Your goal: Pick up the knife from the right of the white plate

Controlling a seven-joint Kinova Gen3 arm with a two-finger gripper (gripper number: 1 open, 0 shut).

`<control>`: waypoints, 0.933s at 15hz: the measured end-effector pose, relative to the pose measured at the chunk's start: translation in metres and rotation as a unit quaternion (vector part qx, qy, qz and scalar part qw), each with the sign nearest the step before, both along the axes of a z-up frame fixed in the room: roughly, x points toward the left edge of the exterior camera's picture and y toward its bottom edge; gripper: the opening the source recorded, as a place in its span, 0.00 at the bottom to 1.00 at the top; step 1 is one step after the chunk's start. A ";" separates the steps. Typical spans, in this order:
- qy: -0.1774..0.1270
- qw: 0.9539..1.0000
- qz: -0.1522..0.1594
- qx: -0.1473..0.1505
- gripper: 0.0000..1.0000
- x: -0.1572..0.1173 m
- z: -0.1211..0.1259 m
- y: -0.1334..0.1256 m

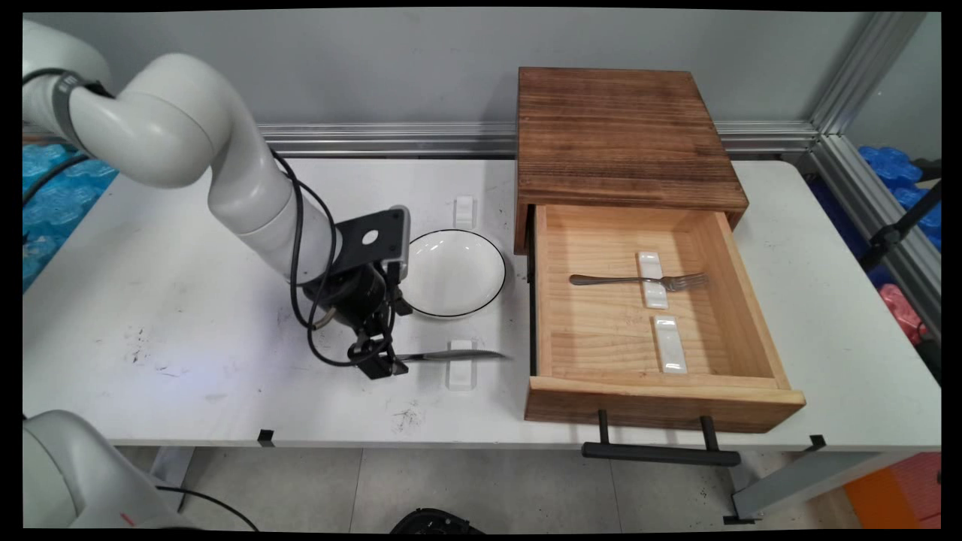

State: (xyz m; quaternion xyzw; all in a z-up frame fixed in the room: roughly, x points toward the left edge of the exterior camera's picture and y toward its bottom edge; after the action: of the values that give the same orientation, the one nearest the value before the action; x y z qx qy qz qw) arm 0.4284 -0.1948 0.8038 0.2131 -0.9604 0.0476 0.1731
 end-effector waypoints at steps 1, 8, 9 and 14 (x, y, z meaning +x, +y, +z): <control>0.000 1.000 -0.001 0.002 1.00 0.000 -0.003 0.001; 0.005 1.000 0.004 0.006 1.00 0.001 -0.020 0.002; 0.006 1.000 0.005 0.007 1.00 0.000 -0.021 0.002; 0.010 1.000 0.011 0.007 1.00 -0.001 -0.028 0.001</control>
State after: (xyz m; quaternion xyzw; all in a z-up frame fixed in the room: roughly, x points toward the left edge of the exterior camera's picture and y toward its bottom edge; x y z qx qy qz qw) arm 0.4277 -0.1938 0.7763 0.2250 -0.9566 0.0411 0.1805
